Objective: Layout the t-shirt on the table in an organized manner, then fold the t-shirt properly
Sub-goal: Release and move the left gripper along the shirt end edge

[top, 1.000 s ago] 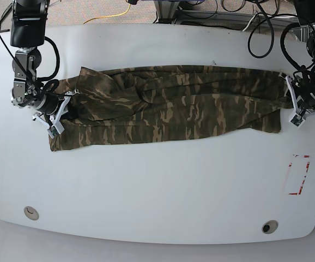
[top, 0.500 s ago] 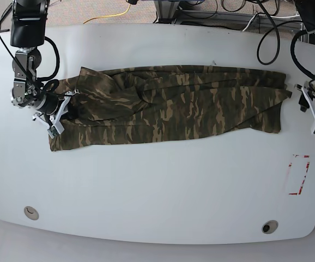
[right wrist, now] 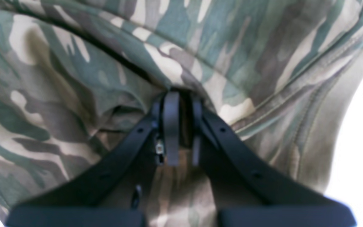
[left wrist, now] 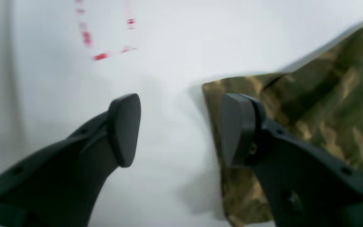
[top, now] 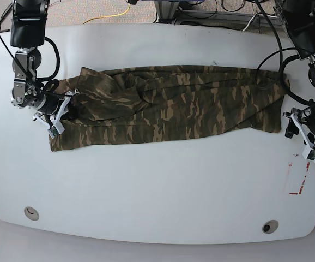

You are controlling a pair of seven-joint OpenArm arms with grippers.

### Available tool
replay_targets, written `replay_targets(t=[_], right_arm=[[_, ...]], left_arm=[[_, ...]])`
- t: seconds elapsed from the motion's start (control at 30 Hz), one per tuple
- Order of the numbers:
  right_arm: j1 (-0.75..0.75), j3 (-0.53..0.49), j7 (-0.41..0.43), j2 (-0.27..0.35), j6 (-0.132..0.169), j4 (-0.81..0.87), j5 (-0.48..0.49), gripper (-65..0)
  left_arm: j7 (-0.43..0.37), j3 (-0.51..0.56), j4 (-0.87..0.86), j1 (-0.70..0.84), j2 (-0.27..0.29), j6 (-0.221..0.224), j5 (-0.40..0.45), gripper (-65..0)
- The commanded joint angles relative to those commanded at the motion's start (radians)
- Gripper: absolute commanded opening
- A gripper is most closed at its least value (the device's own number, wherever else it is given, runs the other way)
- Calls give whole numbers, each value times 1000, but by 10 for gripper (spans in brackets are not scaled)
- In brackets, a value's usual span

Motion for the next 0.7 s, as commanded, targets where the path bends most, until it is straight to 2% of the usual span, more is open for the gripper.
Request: replay_targets(t=[0.2, 0.7], right_arm=[[0, 0, 0, -2, 0, 0, 2, -602], [0, 2, 0, -2, 0, 0, 2, -602]], left_arm=[[-75, 63, -83, 6, 8, 0, 0, -275], [-195, 87, -279, -2, 9, 0, 0, -276]])
